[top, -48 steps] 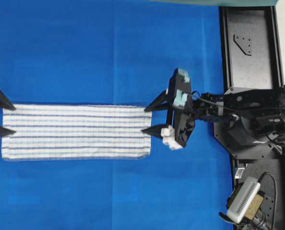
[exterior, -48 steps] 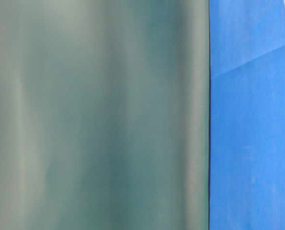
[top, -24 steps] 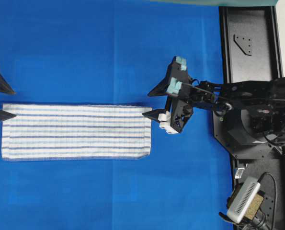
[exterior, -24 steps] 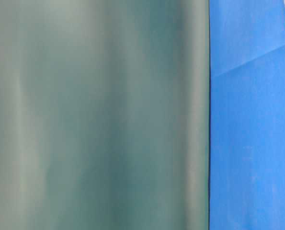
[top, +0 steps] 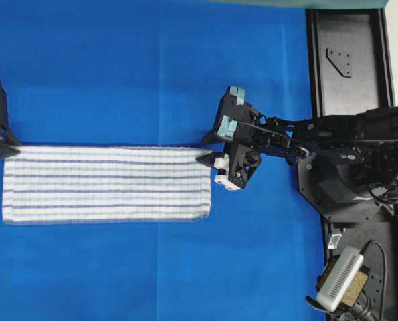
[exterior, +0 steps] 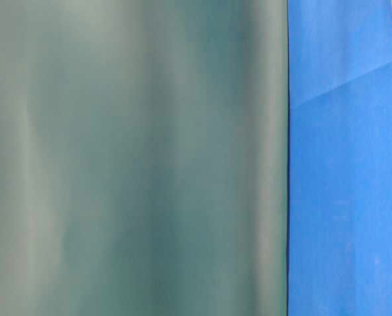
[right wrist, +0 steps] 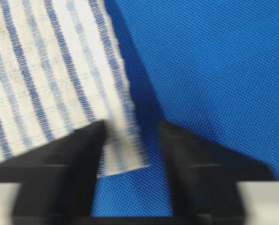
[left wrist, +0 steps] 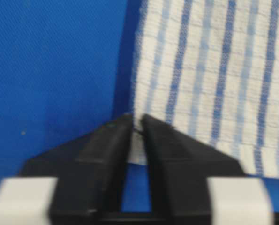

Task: Fold the blue towel.
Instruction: 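Reposition both grippers to the short ends of the folded towel strip, then grasp both ends of the strip and lift it off the table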

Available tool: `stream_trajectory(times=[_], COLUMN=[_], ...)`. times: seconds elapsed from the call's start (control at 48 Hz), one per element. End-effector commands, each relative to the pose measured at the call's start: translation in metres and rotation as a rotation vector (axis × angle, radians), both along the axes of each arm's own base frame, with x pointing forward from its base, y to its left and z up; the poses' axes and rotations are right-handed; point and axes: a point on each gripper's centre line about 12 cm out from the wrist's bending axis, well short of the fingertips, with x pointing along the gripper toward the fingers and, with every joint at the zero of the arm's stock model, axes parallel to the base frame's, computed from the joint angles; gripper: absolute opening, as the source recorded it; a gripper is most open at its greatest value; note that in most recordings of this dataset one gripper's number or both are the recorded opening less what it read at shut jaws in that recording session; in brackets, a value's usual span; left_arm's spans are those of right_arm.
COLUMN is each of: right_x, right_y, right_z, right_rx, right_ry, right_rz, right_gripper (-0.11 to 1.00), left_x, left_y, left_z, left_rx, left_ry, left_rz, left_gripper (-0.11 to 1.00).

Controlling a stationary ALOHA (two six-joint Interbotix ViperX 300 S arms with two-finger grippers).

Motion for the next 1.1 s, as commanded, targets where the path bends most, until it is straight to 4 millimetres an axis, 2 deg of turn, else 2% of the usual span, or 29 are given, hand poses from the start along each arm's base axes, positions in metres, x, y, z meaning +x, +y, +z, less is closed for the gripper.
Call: stream_trajectory(times=[0.0,0.083,0.125,0.375,0.541,0.666,0.916,1.083], right_x=[0.006,0.005,0.006,0.006,0.009,0.009,0.003,0.000], right_y=[0.000,0.000,0.000,-0.001,-0.001,0.000,0.000,0.001], right_z=[0.006,0.005,0.006,0.008,0.019,0.036,0.080,0.105], right_rx=[-0.008,-0.008,-0.011,-0.018,-0.019,-0.017,-0.013,0.001], right_ry=[-0.028,-0.028,-0.035,-0.053,-0.091,-0.143,-0.271,-0.312], right_rz=[0.007,0.006,0.006,0.003,0.005,0.007,0.009,0.021], right_gripper=[0.45,0.20,0.14,0.13,0.13,0.13,0.13,0.13], left_x=[0.006,0.005,0.005,0.004,0.008,0.011,0.016,0.012], left_y=[0.001,0.000,0.000,0.000,0.000,0.000,-0.010,-0.021], left_z=[0.006,0.005,0.005,0.005,0.017,0.035,0.085,0.119], left_rx=[0.000,-0.003,-0.004,-0.003,-0.003,-0.004,-0.005,-0.014], left_ry=[-0.025,-0.014,-0.005,0.006,-0.020,-0.040,-0.126,-0.217], left_rz=[0.005,0.005,0.004,0.002,0.001,-0.001,-0.037,-0.070], left_gripper=[0.06,0.03,0.03,0.03,0.03,0.03,0.03,0.03])
